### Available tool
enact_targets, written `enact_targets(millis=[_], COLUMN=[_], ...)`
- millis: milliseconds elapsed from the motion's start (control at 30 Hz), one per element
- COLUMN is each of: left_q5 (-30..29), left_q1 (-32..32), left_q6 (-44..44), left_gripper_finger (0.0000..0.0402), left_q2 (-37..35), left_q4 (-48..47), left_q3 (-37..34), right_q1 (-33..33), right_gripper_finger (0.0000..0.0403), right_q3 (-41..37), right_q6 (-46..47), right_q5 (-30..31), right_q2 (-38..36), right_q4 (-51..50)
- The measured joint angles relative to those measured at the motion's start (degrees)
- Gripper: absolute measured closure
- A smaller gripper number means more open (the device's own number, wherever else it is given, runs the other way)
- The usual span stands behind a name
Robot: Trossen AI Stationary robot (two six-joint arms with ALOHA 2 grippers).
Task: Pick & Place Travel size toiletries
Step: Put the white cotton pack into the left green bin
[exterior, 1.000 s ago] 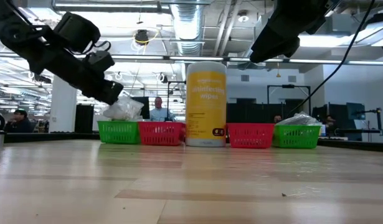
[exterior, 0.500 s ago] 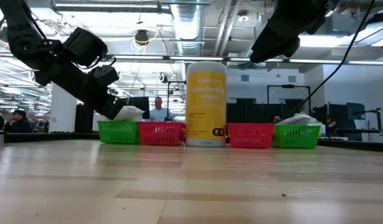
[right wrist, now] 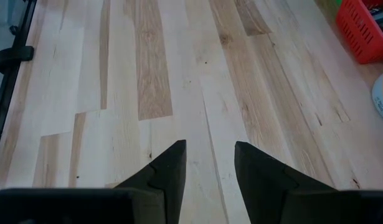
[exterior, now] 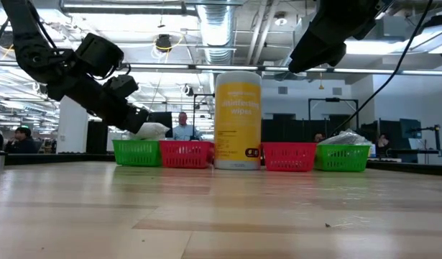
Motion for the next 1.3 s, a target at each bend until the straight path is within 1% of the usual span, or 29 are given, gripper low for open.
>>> enact_targets(millis=[100,433,600,767,867,1000,1167,1267,1300], left_q5=[0.9,0.9,0.8,-3.8,-4.1,-3.5,-3.1,-0.8,1.1], left_q1=[0.0,0.0,0.0,0.0,-0.1,-0.1,-0.1,-0.1,-0.1], left_q6=[0.0,0.0,0.2,0.2,0.2,0.2,0.2,0.1,-0.6], left_gripper_finger=[0.0398,0.0391,0.0368,0.0339,0.0327,0.0320,0.0321,0.0320,0.0319], left_q2=[0.0,-0.1,-0.5,-1.2,-2.6,-5.7,-9.1,-10.9,-11.4], left_q4=[0.0,0.1,0.0,-0.4,-0.5,-0.5,-0.5,-0.6,-0.6], left_q3=[0.0,0.0,0.0,0.0,0.0,0.0,0.0,0.0,0.0], right_q1=[0.0,0.0,0.0,0.0,0.0,0.0,0.0,0.0,0.0], right_gripper_finger=[0.0275,0.0275,0.0275,0.0275,0.0275,0.0275,0.0275,0.0275,0.0275], right_q3=[0.0,0.0,0.0,0.0,0.0,0.0,0.0,0.0,0.0], right_q6=[0.0,0.0,0.0,0.0,0.0,-0.7,-1.3,-1.3,-1.3], right_q5=[0.0,0.0,0.0,0.0,0.0,0.0,0.0,0.0,0.0], right_q2=[0.0,0.0,0.0,0.0,0.0,0.0,0.0,0.0,0.0], right_q4=[0.0,0.0,0.0,0.0,0.0,0.0,0.1,0.1,0.1])
